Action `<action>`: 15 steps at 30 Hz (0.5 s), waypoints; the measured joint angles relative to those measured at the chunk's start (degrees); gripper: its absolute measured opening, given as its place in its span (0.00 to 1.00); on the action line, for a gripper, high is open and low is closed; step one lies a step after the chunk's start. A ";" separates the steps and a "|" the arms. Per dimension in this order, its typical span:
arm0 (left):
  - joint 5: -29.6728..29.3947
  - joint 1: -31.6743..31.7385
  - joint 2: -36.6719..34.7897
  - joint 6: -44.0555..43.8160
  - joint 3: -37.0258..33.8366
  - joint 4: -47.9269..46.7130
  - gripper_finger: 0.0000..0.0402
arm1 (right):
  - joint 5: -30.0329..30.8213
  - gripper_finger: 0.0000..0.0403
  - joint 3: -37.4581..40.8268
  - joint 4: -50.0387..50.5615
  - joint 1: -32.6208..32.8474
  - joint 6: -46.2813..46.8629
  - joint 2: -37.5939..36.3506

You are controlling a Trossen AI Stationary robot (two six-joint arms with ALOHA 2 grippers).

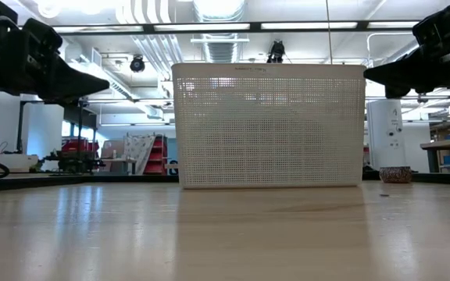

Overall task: Sort clothes
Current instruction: Return to Home Position

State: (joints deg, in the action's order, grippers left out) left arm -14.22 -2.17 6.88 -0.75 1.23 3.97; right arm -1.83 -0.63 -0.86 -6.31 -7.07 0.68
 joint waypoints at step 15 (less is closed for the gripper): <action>0.00 0.00 3.77 0.00 0.09 -0.01 0.00 | -0.02 0.00 0.01 0.01 0.00 0.00 0.00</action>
